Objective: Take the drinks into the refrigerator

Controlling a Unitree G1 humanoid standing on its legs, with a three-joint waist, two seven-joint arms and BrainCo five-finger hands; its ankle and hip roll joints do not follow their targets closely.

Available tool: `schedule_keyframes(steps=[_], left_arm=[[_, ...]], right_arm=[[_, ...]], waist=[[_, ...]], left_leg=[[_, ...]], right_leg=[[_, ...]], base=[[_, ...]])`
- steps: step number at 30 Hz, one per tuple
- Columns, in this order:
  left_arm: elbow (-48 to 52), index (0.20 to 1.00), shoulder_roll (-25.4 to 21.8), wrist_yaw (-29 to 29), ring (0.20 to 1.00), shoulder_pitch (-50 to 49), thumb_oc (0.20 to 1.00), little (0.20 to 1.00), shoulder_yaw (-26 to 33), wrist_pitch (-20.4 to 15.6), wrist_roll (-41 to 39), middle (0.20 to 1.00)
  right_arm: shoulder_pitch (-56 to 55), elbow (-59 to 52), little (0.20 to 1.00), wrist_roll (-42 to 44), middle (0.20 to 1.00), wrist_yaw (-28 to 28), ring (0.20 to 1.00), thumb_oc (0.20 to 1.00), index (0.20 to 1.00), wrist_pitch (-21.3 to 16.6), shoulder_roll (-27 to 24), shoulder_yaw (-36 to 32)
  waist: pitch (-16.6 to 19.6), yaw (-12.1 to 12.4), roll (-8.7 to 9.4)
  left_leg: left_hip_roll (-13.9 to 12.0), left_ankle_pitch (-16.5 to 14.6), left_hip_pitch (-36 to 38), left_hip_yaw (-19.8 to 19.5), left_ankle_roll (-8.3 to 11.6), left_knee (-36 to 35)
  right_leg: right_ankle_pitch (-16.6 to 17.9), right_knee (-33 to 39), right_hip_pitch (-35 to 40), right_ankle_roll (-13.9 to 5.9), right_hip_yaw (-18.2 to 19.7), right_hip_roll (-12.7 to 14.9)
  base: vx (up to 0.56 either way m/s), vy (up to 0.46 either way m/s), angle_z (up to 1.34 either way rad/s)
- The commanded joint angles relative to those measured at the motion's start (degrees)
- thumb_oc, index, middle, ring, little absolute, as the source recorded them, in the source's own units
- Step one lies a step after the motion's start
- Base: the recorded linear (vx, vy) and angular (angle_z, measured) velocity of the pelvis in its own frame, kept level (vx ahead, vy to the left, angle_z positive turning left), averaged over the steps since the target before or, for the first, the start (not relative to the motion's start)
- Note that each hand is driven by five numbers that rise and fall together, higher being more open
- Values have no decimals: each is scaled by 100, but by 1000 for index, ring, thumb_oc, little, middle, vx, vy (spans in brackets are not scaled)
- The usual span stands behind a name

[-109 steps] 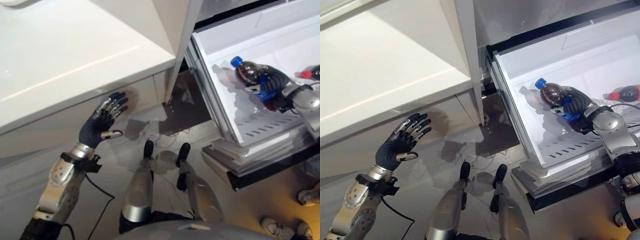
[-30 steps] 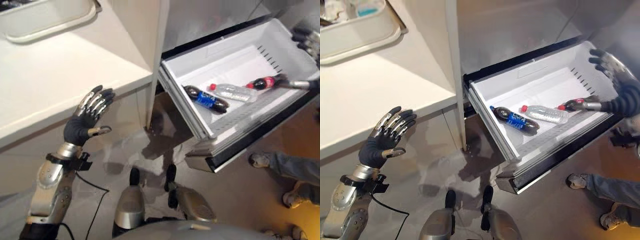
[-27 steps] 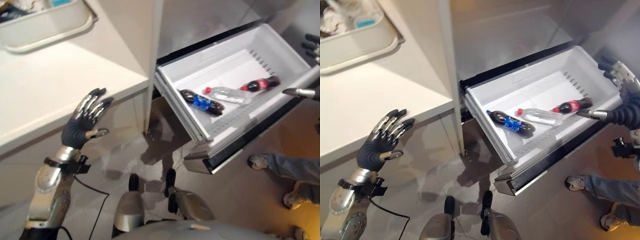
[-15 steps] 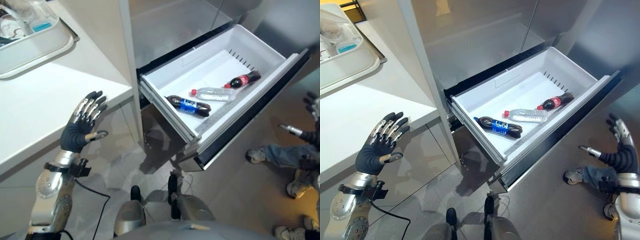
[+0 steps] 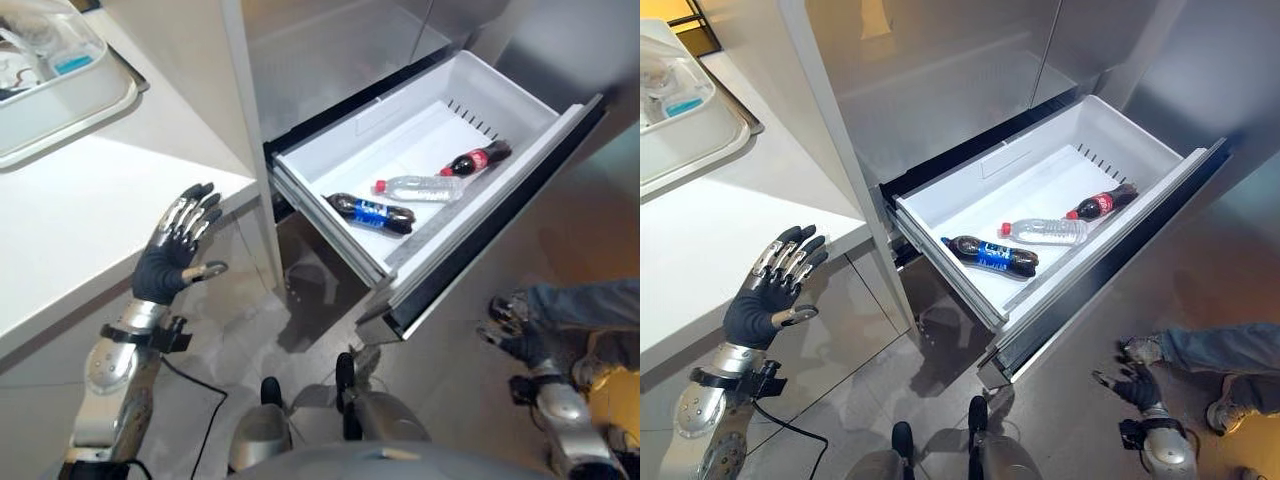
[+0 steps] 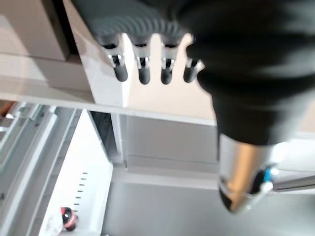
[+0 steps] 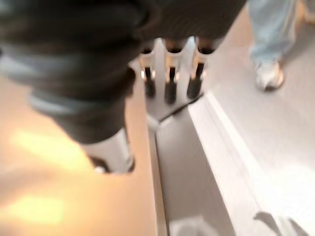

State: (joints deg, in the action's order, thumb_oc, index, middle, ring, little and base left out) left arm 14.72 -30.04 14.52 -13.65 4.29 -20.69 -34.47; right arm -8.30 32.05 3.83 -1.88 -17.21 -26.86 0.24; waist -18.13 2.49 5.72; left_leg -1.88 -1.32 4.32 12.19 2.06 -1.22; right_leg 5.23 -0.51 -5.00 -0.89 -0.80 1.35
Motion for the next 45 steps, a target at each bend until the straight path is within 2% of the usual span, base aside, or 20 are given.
schedule_keyframes(steps=[1, 7, 20, 26, 34, 38, 45], left_arm=[[126, 1000, -167, -56, 1000, 227, 1000, 1000, -83, -425, 72, 1000], [152, 1000, -293, -58, 1000, 299, 1000, 1000, -199, -426, 64, 1000], [227, 1000, -458, -90, 1000, 172, 1000, 1000, -321, -422, 52, 1000], [257, 1000, -511, -56, 1000, 178, 1000, 1000, -421, -412, -47, 1000], [305, 1000, -572, 34, 1000, 287, 1000, 1000, -548, -341, -227, 1000], [308, 1000, -551, 4, 1000, 328, 1000, 1000, -635, -334, -348, 1000], [303, 1000, -468, -89, 1000, 374, 1000, 1000, -652, -287, -355, 1000]], right_arm=[[799, 206, 200, -265, 200, -52, 200, 200, 200, -119, -318, 382], [1208, 397, 200, -621, 200, -137, 200, 200, 200, -40, -537, 845], [1586, -62, 200, -822, 200, -340, 200, 200, 200, -96, -1130, 859], [2218, -90, 200, -885, 200, -316, 200, 200, 200, -67, -1315, 1183], [3261, 133, 200, -859, 200, -97, 200, 200, 200, 35, -1275, 1909], [4067, 347, 200, -540, 200, -172, 200, 200, 200, 90, -934, 2127], [4663, 409, 200, -461, 200, -182, 200, 200, 200, 190, -480, 2478]], waist=[[-40, 172, -28], [-51, 294, -107], [-59, 498, -147], [-67, 660, -156], [-97, 869, -212], [-118, 1047, -255], [-169, 1197, -260]], left_leg=[[148, -448, -84, -382, -158, 273], [158, -424, -102, -481, -145, 294], [152, -354, -120, -659, -128, 247], [150, -325, -117, -703, -133, 225], [146, -287, -120, -758, -126, 216], [154, -263, -159, -794, -120, 233], [161, -272, -224, -825, -137, 311]], right_leg=[[-353, -665, -83, -623, -157, 370], [-381, -675, -34, -601, -256, 395], [-386, -619, 51, -585, -433, 449], [-385, -614, 64, -569, -462, 445], [-380, -586, 100, -554, -513, 456], [-340, -524, 123, -539, -554, 461], [-323, -526, 117, -522, -563, 461]], base=[[13, -25, 9], [11, -23, 14], [13, -16, 10], [1, -2, 1], [1, -3, 1], [-5, -15, 7], [-8, -3, 6]])
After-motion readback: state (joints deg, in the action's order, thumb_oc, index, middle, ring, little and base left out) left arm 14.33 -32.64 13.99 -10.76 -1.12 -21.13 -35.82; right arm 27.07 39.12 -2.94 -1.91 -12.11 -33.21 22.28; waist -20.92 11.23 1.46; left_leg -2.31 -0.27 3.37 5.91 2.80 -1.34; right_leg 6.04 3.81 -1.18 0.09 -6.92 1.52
